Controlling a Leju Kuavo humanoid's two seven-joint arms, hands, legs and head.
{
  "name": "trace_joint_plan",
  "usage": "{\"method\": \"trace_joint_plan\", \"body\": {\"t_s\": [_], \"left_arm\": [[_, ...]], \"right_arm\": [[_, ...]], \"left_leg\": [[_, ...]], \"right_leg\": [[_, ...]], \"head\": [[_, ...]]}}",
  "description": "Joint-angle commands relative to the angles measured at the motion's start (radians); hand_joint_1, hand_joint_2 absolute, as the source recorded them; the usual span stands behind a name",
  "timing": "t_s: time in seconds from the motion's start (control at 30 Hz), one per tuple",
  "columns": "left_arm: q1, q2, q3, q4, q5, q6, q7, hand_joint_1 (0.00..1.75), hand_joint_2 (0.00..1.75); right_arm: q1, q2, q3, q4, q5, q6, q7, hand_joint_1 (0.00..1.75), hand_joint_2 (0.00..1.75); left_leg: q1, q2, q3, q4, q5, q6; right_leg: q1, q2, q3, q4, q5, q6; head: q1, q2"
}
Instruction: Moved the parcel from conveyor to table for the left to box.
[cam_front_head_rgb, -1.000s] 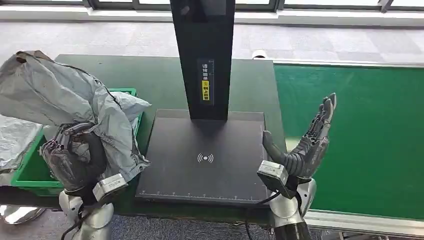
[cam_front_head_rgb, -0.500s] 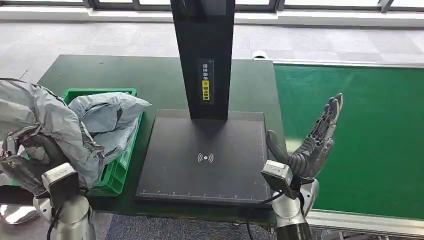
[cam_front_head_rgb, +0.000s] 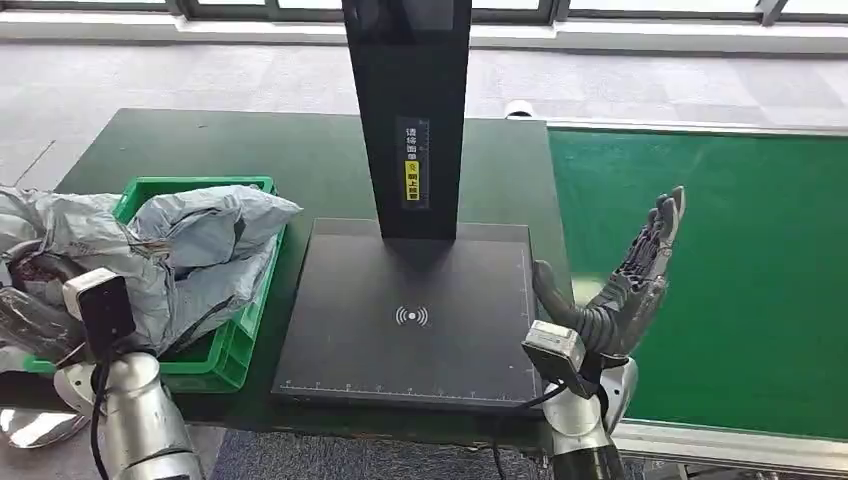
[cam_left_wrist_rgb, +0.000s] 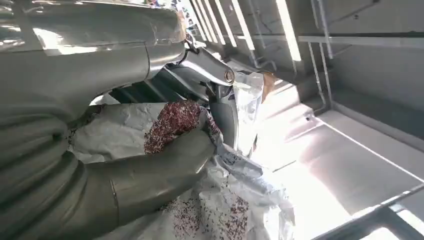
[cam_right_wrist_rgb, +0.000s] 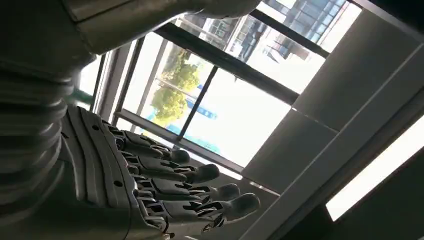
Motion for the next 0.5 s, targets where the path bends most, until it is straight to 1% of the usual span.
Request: {"method": "trace_joint_plan", "body": {"t_s": [0.03,0.07,0.13,0.17,0.2,0.23,0.3,0.33,0.37,0.5], "left_arm": [[-0.103,0.003,0.135,0.162,-0.057,-0.002,0.002,1.75,1.75],[-0.109,0.004,0.142,0.172,-0.064,-0.002,0.002,1.75,1.75],[-0.144,0.014,0.183,0.229,-0.119,-0.002,0.002,1.75,1.75],[-0.144,0.014,0.183,0.229,-0.119,-0.002,0.002,1.75,1.75],[-0.157,0.025,0.2,0.258,-0.128,-0.002,0.002,1.75,1.75],[-0.167,0.046,0.209,0.295,-0.126,-0.002,0.002,1.75,1.75],[-0.178,0.049,0.222,0.315,-0.147,-0.002,0.002,1.75,1.75],[-0.183,0.056,0.223,0.335,-0.141,-0.002,0.002,0.61,1.75],[-0.188,0.067,0.22,0.357,-0.124,-0.002,0.002,0.02,1.75],[-0.186,0.067,0.216,0.348,-0.12,-0.002,0.002,0.0,1.75]], "right_arm": [[0.031,0.028,0.002,0.024,-0.015,0.002,0.003,0.0,1.75],[0.035,0.028,0.004,0.02,-0.014,0.002,0.003,0.0,1.75],[0.037,0.028,0.009,0.046,-0.013,0.002,0.003,0.0,1.75],[0.037,0.028,0.009,0.046,-0.013,0.002,0.003,0.0,1.75],[0.036,0.028,0.011,0.046,-0.012,0.002,0.003,0.0,1.75],[0.04,0.028,0.016,0.047,-0.013,0.002,0.003,0.0,1.75],[0.042,0.028,0.016,0.055,-0.013,0.002,0.003,0.0,1.75],[0.042,0.028,0.019,0.056,-0.014,0.002,0.003,0.0,1.75],[0.042,0.028,0.021,0.052,-0.013,0.002,0.003,0.0,1.75],[0.04,0.028,0.018,0.061,-0.012,0.002,0.003,0.0,1.75]], "left_leg": [[0.001,-0.002,0.004,-0.004,0.001,0.001],[0.0,-0.001,0.002,-0.001,0.0,0.0],[0.0,-0.002,0.002,-0.002,0.001,0.0],[0.0,-0.002,0.002,-0.001,0.0,0.0],[0.001,-0.003,0.005,-0.006,0.002,0.0],[0.0,-0.001,0.003,-0.003,0.001,0.0],[0.0,-0.001,0.003,-0.003,0.001,0.0],[0.0,-0.001,0.003,-0.002,0.0,0.0],[0.0,-0.001,0.004,-0.003,0.001,0.0],[0.001,-0.002,0.003,-0.002,0.001,0.0]], "right_leg": [[0.001,-0.003,0.005,-0.004,0.0,0.0],[0.0,-0.002,0.002,-0.001,0.0,0.0],[0.0,-0.002,0.003,-0.002,0.0,0.0],[0.0,-0.002,0.002,-0.001,0.0,0.0],[0.001,-0.004,0.006,-0.006,0.001,0.0],[0.0,-0.002,0.003,-0.002,0.0,0.0],[0.001,-0.001,0.004,-0.003,0.0,0.0],[0.0,-0.001,0.003,-0.002,0.0,0.0],[0.001,-0.002,0.004,-0.003,0.0,0.0],[0.001,-0.002,0.004,-0.002,0.0,0.0]], "head": [[0.0,0.0],[0.0,0.0],[0.0,0.0],[0.0,0.0],[0.0,0.0],[0.0,0.0],[0.0,0.0],[0.0,0.0],[0.0,0.0],[0.0,0.0]]}}
